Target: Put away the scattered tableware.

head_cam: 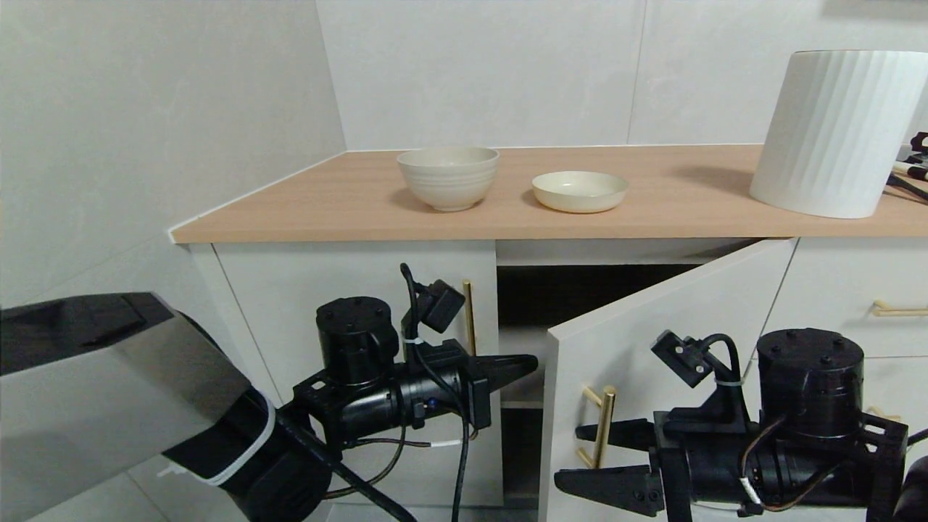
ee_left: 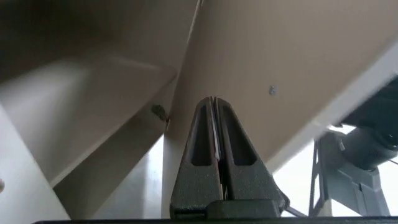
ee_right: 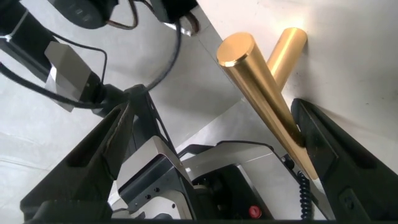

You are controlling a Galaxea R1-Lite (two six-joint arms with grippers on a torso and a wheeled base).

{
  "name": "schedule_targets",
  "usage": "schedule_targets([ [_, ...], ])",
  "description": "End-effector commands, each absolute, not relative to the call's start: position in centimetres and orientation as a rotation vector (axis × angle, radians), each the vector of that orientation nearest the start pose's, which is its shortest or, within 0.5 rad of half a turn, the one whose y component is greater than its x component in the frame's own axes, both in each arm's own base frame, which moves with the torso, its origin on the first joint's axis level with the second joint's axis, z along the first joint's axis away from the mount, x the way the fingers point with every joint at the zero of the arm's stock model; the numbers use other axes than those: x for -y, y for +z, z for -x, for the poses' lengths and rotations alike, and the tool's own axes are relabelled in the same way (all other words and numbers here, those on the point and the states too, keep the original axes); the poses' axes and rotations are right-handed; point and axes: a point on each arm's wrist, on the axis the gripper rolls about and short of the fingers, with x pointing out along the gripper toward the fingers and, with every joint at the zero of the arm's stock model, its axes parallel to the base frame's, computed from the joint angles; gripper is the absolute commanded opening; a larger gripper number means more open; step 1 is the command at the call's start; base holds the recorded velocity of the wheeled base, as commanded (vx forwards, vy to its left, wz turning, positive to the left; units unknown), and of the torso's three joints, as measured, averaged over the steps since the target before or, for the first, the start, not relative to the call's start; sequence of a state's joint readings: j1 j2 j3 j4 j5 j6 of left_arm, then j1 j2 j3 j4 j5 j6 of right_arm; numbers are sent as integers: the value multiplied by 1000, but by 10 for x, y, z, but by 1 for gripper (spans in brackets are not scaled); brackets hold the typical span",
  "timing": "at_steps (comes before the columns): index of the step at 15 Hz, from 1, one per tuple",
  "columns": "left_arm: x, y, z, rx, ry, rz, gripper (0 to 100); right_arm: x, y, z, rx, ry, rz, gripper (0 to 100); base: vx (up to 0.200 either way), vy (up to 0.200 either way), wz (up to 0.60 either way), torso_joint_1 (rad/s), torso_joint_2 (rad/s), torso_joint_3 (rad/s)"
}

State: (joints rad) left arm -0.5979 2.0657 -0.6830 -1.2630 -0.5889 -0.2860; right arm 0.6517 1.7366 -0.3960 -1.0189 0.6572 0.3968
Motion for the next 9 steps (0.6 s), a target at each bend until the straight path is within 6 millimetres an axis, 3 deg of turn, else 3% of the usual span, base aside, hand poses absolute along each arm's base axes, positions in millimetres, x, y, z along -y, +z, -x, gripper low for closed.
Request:
schedule_targets([
  [1,215,89,-279,-308,-1179,247,0,-164,112,-193,-592,1206,-328,100,0,0,0,0,0,0],
  [9,234,71,-283,-288,-1221,245,0,-157,111,-195,-561,1119,-300,100,0,0,0,0,0,0],
])
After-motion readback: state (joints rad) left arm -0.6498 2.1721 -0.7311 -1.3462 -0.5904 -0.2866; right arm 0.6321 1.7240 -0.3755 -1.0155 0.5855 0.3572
